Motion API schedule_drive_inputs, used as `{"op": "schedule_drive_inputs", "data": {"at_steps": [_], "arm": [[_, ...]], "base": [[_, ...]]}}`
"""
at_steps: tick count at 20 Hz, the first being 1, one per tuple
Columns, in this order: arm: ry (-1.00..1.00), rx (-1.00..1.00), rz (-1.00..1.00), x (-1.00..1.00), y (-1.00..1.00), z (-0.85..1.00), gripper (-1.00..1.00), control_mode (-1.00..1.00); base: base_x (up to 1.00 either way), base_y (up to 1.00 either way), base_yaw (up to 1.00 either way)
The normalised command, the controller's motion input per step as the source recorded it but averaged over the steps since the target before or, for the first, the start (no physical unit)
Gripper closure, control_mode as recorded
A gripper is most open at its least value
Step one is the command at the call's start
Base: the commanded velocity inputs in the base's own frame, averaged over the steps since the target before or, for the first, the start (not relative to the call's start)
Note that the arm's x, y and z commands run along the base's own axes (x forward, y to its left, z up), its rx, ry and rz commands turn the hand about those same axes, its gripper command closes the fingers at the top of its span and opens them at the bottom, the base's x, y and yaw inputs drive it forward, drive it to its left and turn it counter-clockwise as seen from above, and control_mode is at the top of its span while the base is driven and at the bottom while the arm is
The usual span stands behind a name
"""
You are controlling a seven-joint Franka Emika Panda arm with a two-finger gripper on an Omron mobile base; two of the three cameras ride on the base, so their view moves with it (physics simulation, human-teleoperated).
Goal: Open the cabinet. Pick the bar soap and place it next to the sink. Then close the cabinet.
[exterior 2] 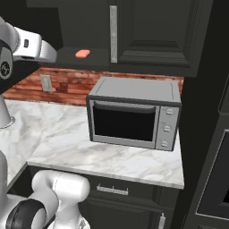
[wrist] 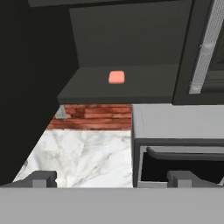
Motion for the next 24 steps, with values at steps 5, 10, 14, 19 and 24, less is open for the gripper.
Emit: {"op": "schedule_drive_inputs", "data": {"at_steps": [5,10,14,19,24], "arm": [[0.0,-0.04,0.0,0.35,0.0,-0.13,-1.0,-1.0],[0.0,-0.03,0.0,0.34,0.0,-0.25,-1.0,-1.0],[0.0,-0.02,0.0,0.31,0.0,-0.1,-1.0,-1.0],[0.0,-0.01,0.0,0.29,0.0,-0.05,-1.0,-1.0],[0.0,0.0,0.0,0.38,0.01,-0.09,-1.0,-1.0]], "base": [[0.0,0.0,0.0],[0.0,0.0,0.0],[0.0,0.0,0.0],[0.0,0.0,0.0],[0.0,0.0,0.0]]}}
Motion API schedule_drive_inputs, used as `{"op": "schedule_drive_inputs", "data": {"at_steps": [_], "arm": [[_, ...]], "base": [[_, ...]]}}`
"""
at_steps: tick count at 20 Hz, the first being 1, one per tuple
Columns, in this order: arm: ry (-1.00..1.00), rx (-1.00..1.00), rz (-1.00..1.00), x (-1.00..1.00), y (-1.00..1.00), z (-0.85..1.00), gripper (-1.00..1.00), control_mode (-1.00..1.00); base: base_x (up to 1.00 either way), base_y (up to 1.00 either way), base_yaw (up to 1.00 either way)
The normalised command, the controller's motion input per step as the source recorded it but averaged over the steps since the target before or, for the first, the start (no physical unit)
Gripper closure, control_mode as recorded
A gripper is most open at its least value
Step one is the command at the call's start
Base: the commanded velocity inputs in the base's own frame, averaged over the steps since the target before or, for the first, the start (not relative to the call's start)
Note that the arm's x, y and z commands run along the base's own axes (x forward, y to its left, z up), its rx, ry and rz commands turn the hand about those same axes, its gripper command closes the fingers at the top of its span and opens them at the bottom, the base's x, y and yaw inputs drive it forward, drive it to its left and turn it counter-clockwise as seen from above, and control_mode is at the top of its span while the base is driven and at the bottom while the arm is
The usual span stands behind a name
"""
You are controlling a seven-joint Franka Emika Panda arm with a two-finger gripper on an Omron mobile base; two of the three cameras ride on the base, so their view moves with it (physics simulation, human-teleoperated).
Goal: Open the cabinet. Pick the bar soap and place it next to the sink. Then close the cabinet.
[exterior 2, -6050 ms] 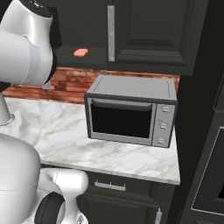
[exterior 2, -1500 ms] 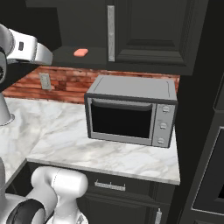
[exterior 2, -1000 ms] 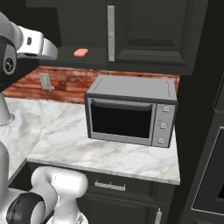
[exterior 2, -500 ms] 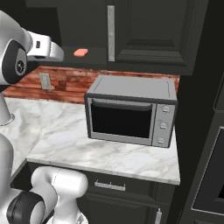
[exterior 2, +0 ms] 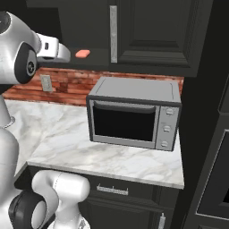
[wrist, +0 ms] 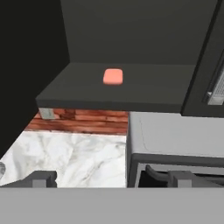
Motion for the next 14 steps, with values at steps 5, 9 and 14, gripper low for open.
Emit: {"op": "schedule_drive_inputs", "data": {"at_steps": [5,9,14], "arm": [[0.0,0.0,0.0,0.39,0.04,-0.06,-1.0,-1.0],[0.0,0.0,0.0,0.32,0.06,-0.03,-1.0,-1.0],[0.0,0.0,0.0,0.25,0.02,-0.04,-1.0,-1.0]], "base": [[0.0,0.0,0.0],[0.0,0.0,0.0],[0.0,0.0,0.0]]}}
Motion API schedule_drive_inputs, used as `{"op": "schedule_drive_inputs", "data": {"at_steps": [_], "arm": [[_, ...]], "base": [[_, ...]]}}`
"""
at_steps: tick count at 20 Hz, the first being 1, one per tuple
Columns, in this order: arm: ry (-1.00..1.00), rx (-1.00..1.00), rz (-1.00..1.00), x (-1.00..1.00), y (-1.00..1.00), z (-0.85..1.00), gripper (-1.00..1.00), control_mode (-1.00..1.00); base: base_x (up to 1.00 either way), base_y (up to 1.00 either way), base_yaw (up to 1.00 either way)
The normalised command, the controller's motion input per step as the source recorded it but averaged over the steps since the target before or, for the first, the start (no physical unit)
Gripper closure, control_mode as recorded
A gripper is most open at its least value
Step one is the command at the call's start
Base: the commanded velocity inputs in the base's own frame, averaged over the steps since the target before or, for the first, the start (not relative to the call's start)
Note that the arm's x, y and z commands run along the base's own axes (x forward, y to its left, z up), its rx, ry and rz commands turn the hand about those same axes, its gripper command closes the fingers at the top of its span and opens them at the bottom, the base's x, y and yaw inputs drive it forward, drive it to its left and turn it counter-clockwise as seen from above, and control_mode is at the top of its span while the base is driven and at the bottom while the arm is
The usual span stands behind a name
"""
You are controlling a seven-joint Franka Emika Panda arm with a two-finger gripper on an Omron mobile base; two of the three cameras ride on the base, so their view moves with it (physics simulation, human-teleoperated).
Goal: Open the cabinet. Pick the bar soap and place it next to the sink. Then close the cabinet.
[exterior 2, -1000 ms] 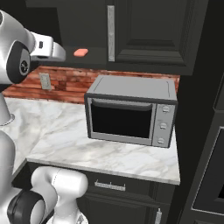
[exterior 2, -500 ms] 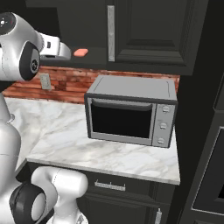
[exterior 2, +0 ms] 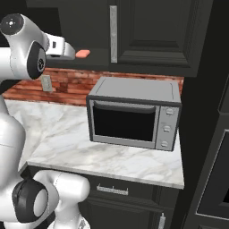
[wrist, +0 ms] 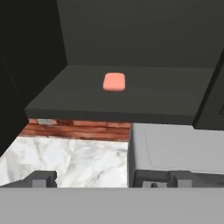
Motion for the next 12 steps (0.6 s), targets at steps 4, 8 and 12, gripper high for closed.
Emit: {"op": "schedule_drive_inputs", "data": {"at_steps": [4,8,12], "arm": [[0.0,0.0,0.0,0.35,0.0,-0.12,-1.0,-1.0],[0.0,0.0,0.0,0.36,0.02,-0.11,-1.0,-1.0],[0.0,0.0,0.0,0.38,0.02,-0.13,-1.0,-1.0]], "base": [[0.0,0.0,0.0],[0.0,0.0,0.0],[0.0,0.0,0.0]]}}
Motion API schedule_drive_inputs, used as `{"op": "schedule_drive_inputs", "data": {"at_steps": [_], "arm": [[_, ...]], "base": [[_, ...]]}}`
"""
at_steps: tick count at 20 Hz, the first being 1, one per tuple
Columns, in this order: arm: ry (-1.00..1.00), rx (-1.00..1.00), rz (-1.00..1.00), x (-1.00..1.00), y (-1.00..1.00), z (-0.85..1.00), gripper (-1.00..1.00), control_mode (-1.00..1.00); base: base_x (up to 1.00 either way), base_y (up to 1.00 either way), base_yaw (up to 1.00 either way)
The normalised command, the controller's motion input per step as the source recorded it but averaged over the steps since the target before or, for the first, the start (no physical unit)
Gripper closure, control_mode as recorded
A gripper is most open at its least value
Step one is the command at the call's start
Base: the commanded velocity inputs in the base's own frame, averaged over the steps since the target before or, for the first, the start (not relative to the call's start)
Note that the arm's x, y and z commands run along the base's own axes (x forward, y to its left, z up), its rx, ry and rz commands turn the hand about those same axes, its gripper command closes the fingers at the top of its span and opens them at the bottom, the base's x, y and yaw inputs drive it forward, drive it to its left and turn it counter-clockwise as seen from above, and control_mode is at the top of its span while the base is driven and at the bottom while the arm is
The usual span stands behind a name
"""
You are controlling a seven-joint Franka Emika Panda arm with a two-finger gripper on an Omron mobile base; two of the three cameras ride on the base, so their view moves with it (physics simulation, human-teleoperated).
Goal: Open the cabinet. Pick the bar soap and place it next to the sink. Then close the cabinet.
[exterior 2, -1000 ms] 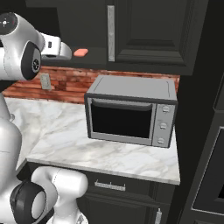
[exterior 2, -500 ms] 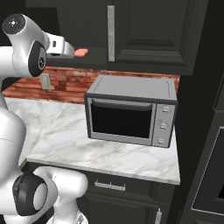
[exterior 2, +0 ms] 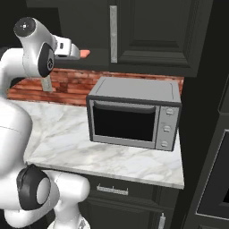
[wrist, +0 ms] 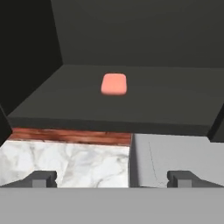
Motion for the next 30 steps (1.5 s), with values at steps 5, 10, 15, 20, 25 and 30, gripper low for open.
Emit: {"op": "schedule_drive_inputs", "data": {"at_steps": [5,10,15,20,25,30], "arm": [[0.0,0.0,0.0,0.4,0.01,0.0,-1.0,-1.0],[0.0,0.0,0.0,0.5,0.0,0.0,-1.0,-1.0],[0.0,0.0,0.0,0.42,0.0,-0.01,-1.0,-1.0],[0.0,0.0,0.0,0.32,0.01,-0.04,-1.0,-1.0],[0.0,0.0,0.0,0.28,0.05,-0.07,-1.0,-1.0],[0.0,0.0,0.0,0.25,0.05,-0.14,-1.0,-1.0]], "base": [[0.0,0.0,0.0],[0.0,0.0,0.0],[0.0,0.0,0.0],[0.0,0.0,0.0],[0.0,0.0,0.0],[0.0,0.0,0.0]]}}
